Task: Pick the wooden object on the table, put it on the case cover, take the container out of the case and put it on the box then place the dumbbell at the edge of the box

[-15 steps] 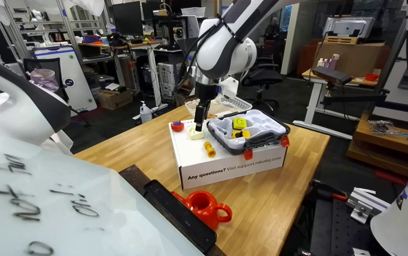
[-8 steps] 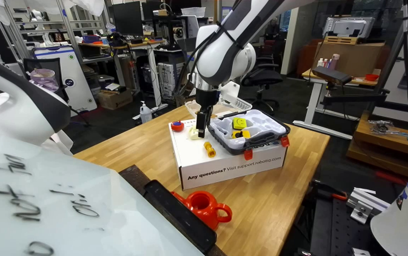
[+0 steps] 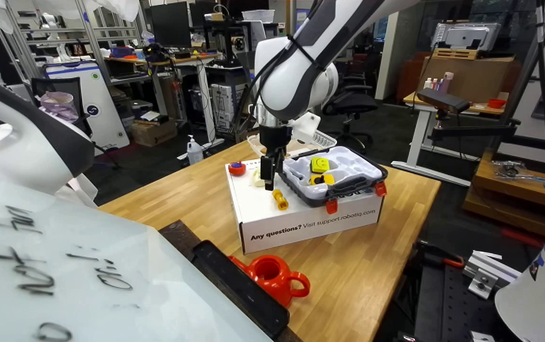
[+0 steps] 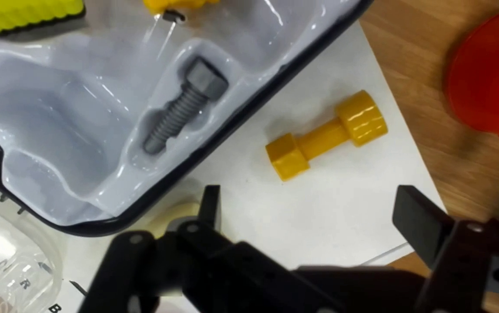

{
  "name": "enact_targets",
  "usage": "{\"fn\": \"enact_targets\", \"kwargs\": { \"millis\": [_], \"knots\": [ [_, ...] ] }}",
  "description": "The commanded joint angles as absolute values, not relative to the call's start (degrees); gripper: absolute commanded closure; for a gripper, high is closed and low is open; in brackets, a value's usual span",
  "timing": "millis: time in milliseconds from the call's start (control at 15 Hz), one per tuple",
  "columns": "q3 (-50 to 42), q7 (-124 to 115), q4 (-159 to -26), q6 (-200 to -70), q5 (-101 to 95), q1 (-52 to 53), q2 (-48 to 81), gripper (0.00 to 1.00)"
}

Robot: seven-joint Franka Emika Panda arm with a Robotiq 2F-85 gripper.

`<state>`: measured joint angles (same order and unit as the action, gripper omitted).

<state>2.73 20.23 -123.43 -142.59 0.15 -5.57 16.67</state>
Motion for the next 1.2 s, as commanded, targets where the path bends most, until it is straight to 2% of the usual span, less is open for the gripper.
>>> {"fn": "enact_targets", "kwargs": {
  "millis": [0, 333, 1133],
  "knots": [
    [3.0, 19.1, -123.6, -138.6, 2.1, -5.1, 14.5, 0.00],
    [2.9, 16.6, -123.8, -133.1, 5.3, -3.9, 11.6, 0.00],
    [2.0, 14.9, -122.2, -135.2, 6.1, -4.2, 14.9, 0.00]
  ]
}}
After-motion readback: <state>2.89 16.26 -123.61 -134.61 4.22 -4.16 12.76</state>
